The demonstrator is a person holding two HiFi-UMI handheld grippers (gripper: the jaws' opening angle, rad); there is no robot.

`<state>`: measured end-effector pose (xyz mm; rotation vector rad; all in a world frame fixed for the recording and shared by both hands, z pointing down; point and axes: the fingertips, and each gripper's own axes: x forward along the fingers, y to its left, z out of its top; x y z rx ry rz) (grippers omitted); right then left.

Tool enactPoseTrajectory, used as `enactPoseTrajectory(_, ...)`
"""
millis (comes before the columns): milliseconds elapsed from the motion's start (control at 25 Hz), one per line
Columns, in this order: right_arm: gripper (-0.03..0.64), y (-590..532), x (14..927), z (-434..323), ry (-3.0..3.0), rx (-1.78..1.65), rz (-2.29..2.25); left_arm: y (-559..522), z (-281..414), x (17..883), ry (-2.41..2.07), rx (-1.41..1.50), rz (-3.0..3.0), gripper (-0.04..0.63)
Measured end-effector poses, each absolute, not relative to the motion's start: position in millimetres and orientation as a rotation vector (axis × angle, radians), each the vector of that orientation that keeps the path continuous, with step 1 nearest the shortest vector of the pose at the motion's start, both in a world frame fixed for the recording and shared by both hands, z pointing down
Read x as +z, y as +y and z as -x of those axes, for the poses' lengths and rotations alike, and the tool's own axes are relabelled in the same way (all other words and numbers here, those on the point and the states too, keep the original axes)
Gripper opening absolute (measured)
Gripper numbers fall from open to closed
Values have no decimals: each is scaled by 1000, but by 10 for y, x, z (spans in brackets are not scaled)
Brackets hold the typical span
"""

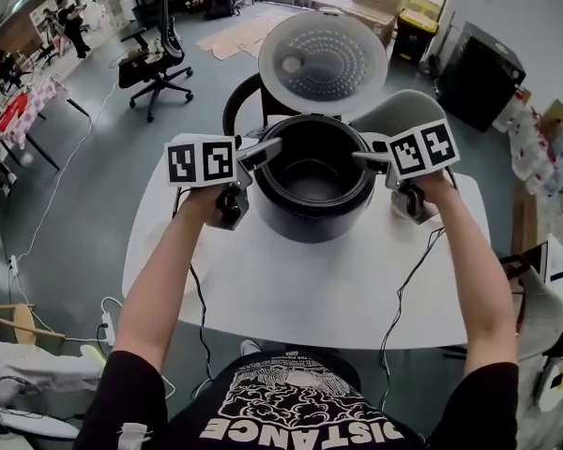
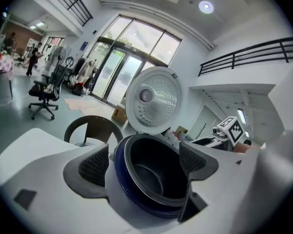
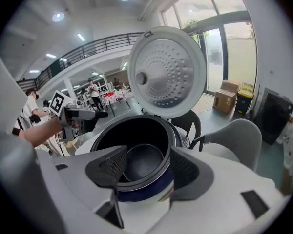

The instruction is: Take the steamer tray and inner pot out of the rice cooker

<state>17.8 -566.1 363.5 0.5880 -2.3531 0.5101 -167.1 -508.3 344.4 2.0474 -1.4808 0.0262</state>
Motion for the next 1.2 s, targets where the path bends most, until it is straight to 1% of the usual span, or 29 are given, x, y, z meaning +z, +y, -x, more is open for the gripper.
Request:
enactPoseTrajectory(280,288,-5848,3868,-251,-2408,803,-530,-5199,1625,3603,-1224,-157,-1938,439)
enactPoseTrajectory(520,284,-5804,3959,-243,-2421,913,-399,-5231,1627,3644,-1088,-267,-1875,439)
enactPoseTrajectory(880,258,-5858,4064,-240,-2384,997,-298,-5269,1558,3779,-1018,-273,-1820,434)
enactPoseTrajectory(1080,239,-5931,4138,-347,-2344,1012,-339,-5266,1515,3860,-987,-253,-1800,390)
enactPoseTrajectory(1200,213,-6003,4105,-363,-2341,1059,-321,-5283,1542,3814,-950,-256,-1775,385)
